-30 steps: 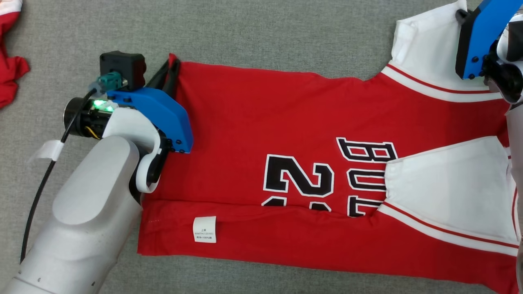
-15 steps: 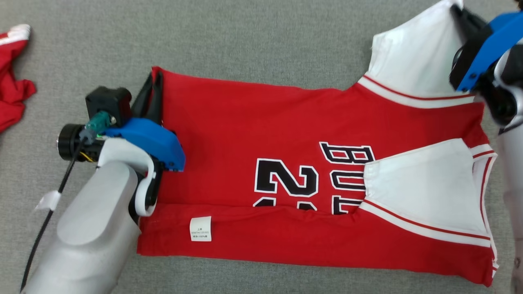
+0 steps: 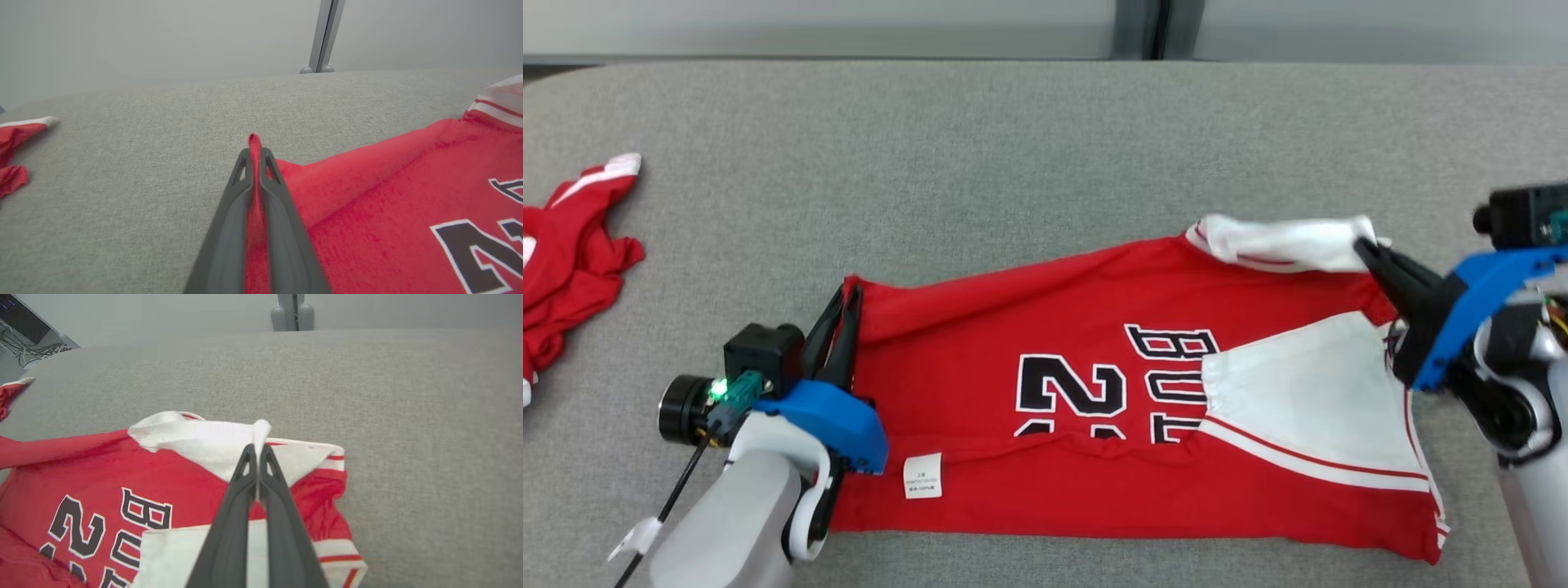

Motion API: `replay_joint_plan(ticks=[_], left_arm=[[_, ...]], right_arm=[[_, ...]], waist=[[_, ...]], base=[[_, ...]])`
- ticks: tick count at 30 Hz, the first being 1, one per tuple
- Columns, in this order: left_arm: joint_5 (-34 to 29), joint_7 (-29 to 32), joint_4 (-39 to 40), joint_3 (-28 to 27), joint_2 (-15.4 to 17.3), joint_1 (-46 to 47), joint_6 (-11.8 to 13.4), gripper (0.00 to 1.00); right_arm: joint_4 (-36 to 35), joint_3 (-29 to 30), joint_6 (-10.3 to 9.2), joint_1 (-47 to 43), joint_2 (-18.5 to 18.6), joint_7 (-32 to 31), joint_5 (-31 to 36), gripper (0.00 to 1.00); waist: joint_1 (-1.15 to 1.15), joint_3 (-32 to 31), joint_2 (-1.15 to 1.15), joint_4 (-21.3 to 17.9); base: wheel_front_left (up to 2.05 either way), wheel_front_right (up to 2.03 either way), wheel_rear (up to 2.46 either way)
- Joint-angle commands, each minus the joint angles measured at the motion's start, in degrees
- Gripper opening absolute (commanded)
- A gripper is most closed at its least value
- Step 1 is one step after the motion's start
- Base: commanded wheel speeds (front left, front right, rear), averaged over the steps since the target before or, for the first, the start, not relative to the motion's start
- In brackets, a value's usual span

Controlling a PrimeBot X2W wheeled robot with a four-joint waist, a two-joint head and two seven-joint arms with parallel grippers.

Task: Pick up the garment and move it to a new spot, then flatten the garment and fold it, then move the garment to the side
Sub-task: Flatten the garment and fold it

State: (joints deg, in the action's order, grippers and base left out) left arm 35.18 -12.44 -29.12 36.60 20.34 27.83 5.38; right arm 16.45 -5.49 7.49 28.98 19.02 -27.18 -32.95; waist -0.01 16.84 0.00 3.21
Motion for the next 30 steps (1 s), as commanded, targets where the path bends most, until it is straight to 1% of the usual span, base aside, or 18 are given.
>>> replay_joint_plan(ticks=[1, 5, 9, 18, 19, 20, 21, 22, 26, 27, 28, 30], left_arm=[[0.0, -0.4, 0.0, 0.0, 0.6, -0.9, -0.2, 0.0], [-0.5, -1.1, -0.3, 0.3, 1.5, -2.5, -0.5, 0.0], [-1.2, -2.0, -0.6, -0.1, 2.2, -3.7, -0.4, 0.0], [-2.2, -2.7, -1.3, -2.2, 1.7, -5.6, 0.1, 0.0], [-2.1, -2.8, -1.5, -2.5, 1.6, -5.7, 0.1, 0.12], [-1.9, -2.8, -1.6, -2.8, 1.3, -5.8, 0.1, 0.44], [-1.6, -2.8, -1.6, -3.3, 0.9, -6.1, 0.1, 0.95], [-1.3, -2.8, -1.8, -3.7, 0.6, -6.5, 0.1, 1.0], [-0.4, -2.8, -1.2, -6.4, -0.9, -8.0, 0.5, 1.0], [-0.2, -2.8, -0.8, -7.5, -1.4, -8.6, 0.7, 1.0], [0.0, -2.8, -0.3, -8.6, -1.8, -9.2, 0.7, 1.0], [0.2, -2.8, 1.1, -11.0, -2.7, -10.8, 1.0, 1.0]], right_arm=[[-0.9, 0.4, 0.02, -2.0, 0.2, -0.5, -0.3, 0.0], [-5.5, 3.0, 0.02, -8.3, -0.3, -2.8, 0.1, 0.0], [-9.2, 5.5, 0.02, -13.5, -2.4, -4.3, -0.2, 0.0], [-17.3, 10.0, 0.02, -22.2, -7.4, -7.0, 0.1, 0.0], [-18.2, 10.3, 0.02, -23.0, -7.8, -7.4, 0.2, 0.0], [-18.9, 10.7, 0.02, -23.7, -8.2, -7.8, 0.3, 0.0], [-19.5, 10.9, 0.01, -24.5, -8.8, -8.2, 0.4, 0.0], [-20.1, 11.0, 0.02, -25.4, -9.3, -8.7, 0.6, 0.0], [-22.1, 11.5, 0.02, -28.8, -10.9, -11.1, 1.1, 0.0], [-22.5, 11.6, 0.02, -29.8, -11.3, -11.7, 1.4, 0.2], [-22.9, 11.9, 0.02, -30.7, -11.6, -12.3, 1.8, 1.0], [-23.9, 12.3, 0.02, -32.1, -12.4, -13.0, 2.4, 1.0]], waist=[[0.01, -1.1, 0.0, -0.9], [0.01, -2.4, 0.0, -1.5], [0.01, -3.4, 0.0, -2.1], [0.01, -4.9, 0.0, -3.2], [0.01, -5.0, 0.0, -3.2], [0.01, -5.1, 0.0, -3.3], [0.01, -5.2, 0.0, -3.3], [0.01, -5.3, 0.0, -3.3], [0.01, -6.2, 0.0, -3.1], [0.01, -6.4, 0.0, -3.0], [0.01, -6.7, 0.0, -3.0], [0.01, -7.2, 0.0, -2.9]], base=[[0.0, 0.0, 0.0], [0.0, 0.0, 0.0], [0.0, 0.0, 0.0], [0.0, 0.0, 0.0], [0.0, 0.0, 0.0], [0.0, 0.0, 0.0], [0.0, 0.0, 0.0], [0.0, 0.0, 0.0], [0.0, 0.0, 0.0], [0.0, 0.0, 0.0], [0.0, 0.0, 0.0], [0.0, 0.0, 0.0]])
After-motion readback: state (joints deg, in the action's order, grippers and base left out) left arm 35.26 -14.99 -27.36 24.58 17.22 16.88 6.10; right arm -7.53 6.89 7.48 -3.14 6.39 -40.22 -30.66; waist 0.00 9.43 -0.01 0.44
